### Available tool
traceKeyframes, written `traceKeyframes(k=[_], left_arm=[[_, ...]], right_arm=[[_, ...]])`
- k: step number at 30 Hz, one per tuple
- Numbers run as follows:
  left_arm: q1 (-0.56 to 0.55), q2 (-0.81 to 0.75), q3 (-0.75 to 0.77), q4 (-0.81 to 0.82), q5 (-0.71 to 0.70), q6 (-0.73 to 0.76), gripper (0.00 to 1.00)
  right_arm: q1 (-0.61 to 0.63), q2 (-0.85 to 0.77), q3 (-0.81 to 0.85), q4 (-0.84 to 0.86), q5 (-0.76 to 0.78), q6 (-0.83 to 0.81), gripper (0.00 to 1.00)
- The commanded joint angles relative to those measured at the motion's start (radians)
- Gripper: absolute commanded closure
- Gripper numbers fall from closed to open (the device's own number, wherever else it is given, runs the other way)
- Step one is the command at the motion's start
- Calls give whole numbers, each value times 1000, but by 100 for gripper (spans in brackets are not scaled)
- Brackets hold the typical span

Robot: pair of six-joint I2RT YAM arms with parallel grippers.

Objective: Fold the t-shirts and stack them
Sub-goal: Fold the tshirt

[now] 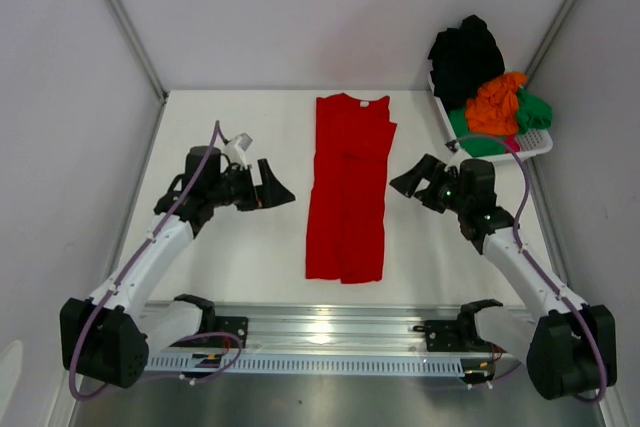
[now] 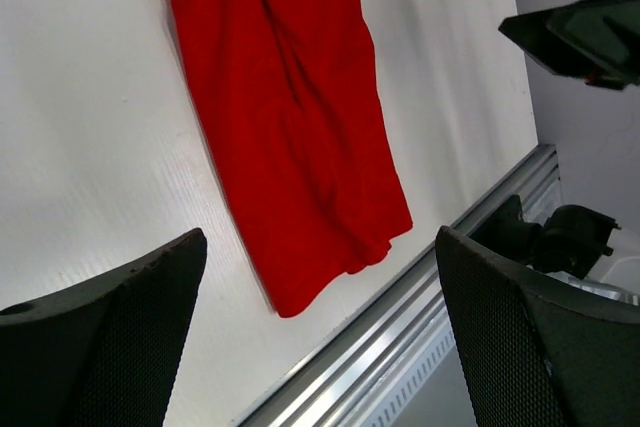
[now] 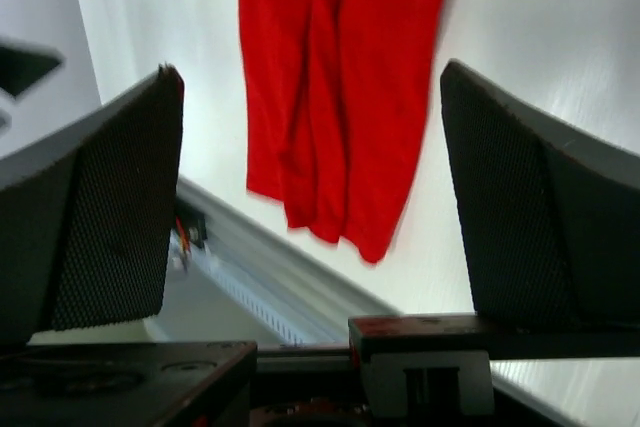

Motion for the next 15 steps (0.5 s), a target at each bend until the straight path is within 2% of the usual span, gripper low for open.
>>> traceKeyframes(k=[1, 3, 5, 6, 11, 13, 15], left_arm=[[-32, 11, -46, 24, 7, -89, 3], [-51, 8, -72, -16, -12, -106, 3], [-77, 1, -106, -27, -17, -143, 3], [-86, -3, -139, -21, -12, -155, 3], [-129, -12, -242, -11, 9, -221, 5], [-138, -24, -279, -16, 0, -249, 6], [-144, -38, -310, 5, 0, -275, 9]], right_arm=[[98, -47, 80, -164, 89, -101, 1], [108, -28, 49, -209, 17, -85, 3], [121, -8, -3, -172, -61, -17, 16], [134, -1, -49, -175, -78, 7, 19], [284, -4, -153, -245, 34, 116, 24], [376, -52, -207, -227, 60, 188, 27], [408, -82, -247, -229, 86, 243, 28]])
